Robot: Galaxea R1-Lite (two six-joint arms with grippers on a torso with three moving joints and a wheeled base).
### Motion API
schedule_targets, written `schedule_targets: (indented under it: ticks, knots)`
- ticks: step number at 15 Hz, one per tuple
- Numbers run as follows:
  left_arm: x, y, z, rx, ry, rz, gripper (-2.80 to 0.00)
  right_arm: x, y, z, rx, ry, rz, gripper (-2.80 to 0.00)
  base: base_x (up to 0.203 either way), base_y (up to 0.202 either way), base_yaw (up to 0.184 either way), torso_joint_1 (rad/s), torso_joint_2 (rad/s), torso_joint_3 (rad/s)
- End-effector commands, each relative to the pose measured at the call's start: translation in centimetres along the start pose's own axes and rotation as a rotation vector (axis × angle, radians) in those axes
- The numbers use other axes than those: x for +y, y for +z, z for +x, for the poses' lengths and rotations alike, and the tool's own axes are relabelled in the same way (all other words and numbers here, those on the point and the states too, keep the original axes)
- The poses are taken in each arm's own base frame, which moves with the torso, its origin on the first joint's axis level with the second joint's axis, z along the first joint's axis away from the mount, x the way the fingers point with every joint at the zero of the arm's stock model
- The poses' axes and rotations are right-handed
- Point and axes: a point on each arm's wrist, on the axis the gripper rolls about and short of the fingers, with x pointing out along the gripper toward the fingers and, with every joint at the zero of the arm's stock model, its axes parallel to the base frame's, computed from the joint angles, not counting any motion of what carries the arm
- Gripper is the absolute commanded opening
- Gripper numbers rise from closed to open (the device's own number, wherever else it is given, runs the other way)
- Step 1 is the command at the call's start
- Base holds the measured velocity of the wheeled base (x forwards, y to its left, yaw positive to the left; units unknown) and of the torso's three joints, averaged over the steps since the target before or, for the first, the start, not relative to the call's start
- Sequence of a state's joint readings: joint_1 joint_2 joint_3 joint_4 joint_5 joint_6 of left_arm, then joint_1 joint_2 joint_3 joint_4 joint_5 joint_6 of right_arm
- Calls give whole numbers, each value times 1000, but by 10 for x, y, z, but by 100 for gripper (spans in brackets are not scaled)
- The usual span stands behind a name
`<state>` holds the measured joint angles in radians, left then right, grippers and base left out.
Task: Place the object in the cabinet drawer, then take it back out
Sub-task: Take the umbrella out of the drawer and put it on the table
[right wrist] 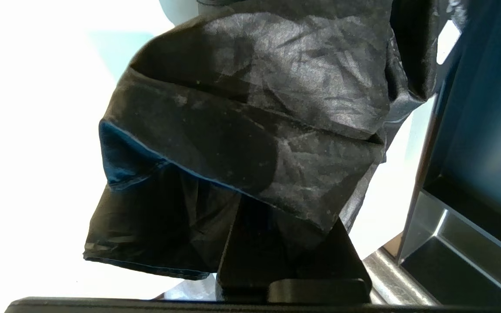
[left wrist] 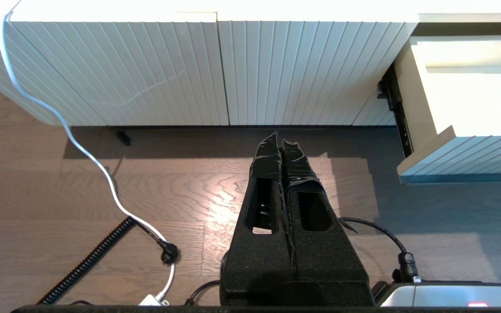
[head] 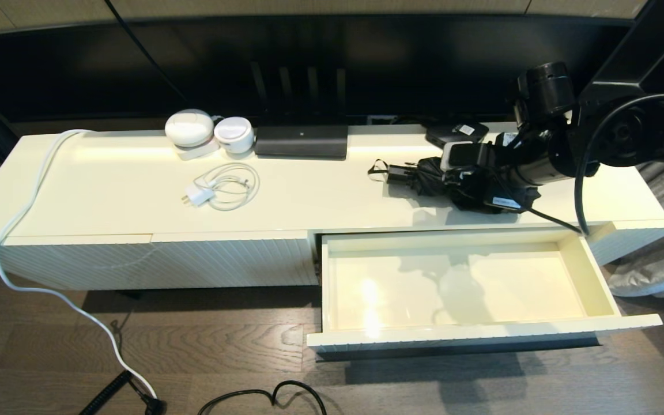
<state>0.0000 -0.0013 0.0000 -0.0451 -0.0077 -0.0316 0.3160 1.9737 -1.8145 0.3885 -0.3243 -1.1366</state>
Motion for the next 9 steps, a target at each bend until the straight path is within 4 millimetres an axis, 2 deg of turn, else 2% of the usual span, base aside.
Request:
schedule_targets:
  ticks: [1,4,5,7,9]
  knots:
    - [0,0,0,2,2,-1,-280,2,0,3,5,9,-8,0,0,0,0,0,0,0]
    - [0,0,0,0,0,-1,-280,-1,-1,-9,-6,4,2,0,0,0,0,0,0,0]
    - [0,0,0,0,1,-1,-280,-3,-3,-20,-10,1,2,0,0,0,0,0,0,0]
    - [0,0,0,1,1,-1,-280,-7,-7,-50,-26,-2,7,0,0,0,0,0,0,0]
    - [0,0,0,1,1,-1,-280,-1,-15,-87,-48,3,15,0,0,0,0,0,0,0]
